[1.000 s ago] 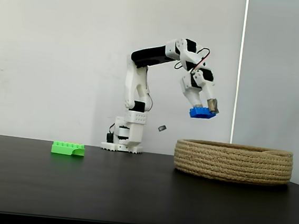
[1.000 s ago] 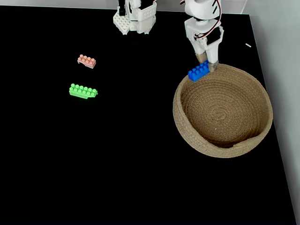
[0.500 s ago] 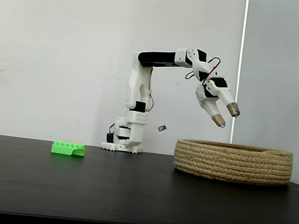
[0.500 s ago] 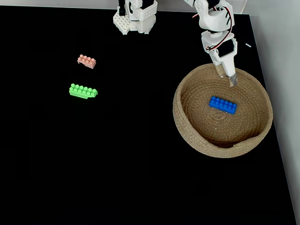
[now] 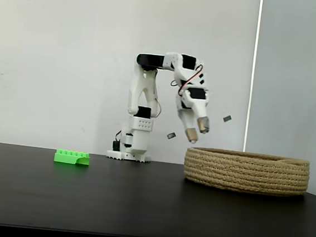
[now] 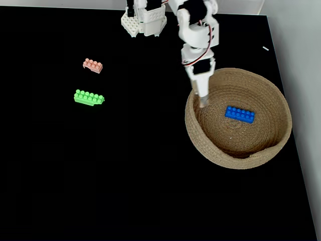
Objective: Place the lego blocks in the tray
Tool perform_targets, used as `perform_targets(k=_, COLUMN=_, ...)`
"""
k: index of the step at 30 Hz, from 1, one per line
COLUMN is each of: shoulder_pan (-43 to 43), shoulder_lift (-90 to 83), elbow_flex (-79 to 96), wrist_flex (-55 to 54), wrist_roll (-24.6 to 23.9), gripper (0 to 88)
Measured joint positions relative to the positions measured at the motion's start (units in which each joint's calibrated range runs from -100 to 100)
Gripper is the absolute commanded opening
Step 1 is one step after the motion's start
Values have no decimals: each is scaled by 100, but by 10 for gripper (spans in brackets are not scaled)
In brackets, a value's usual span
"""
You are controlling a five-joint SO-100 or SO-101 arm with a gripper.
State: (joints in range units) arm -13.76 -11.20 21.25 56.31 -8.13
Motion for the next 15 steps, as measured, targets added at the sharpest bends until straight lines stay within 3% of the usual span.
perform_targets(k=15, shoulder_pan=3046, shoulder_lift=-212, elbow_flex=71, wrist_flex=625, wrist_roll=440, gripper=267)
